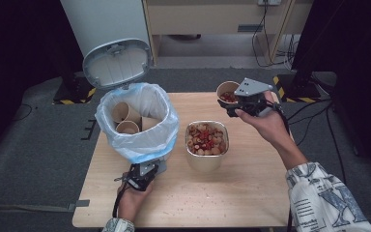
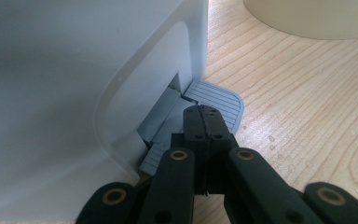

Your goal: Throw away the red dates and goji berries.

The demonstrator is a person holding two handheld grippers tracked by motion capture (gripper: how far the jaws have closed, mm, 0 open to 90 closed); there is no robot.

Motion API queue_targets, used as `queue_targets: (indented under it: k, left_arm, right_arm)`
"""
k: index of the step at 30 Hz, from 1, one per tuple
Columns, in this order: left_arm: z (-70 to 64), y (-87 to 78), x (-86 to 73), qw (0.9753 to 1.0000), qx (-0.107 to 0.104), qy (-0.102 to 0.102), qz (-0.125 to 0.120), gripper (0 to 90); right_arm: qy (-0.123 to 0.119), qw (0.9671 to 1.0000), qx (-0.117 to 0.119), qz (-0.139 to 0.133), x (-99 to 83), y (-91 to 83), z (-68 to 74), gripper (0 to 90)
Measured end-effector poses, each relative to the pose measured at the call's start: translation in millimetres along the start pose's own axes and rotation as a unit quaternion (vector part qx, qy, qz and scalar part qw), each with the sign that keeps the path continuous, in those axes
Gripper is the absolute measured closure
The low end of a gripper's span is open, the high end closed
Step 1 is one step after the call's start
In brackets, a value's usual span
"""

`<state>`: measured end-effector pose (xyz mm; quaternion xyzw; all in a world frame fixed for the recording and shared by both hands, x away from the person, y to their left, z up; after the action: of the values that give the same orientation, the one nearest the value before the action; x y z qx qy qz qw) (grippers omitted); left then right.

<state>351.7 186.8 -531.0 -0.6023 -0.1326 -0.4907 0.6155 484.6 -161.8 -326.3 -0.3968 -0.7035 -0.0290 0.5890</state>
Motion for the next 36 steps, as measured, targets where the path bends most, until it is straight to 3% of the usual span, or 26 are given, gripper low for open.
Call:
queue_targets:
  k: [21,22,36]
  left_arm:
    - [-0.6,-0.2,-0.1,1.0000,0.004,-0.008,0.000,89.6]
    - [0.6,0.3,0.3,1.0000,-0.001,0.001,-0.001,89.6]
    - [0.6,0.4,0.3,1.0000,-0.001,0.002,-0.001,89.6]
  right_arm:
    - [-0.035,0.9993,-0.008,0.007,13.0,-1.1,6.4,29.9]
    - [-0.037,0.9992,-0.012,0.008,16.3,-1.2,6.3,29.9]
    - [-0.103,0.9937,-0.031,0.033,31.9,-5.1,16.1,29.9]
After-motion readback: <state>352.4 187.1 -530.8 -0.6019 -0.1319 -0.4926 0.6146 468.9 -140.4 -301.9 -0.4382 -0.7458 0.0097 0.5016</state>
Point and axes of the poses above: each handheld gripper's, and its own axes: y roughly forward along the jaws, x roughly out of its top, z roughly to its left, the point moved 1 cm from there along y, roughly forward along the jaws, and after that the axes turned 10 degrees about x, right-handed, at the moved point
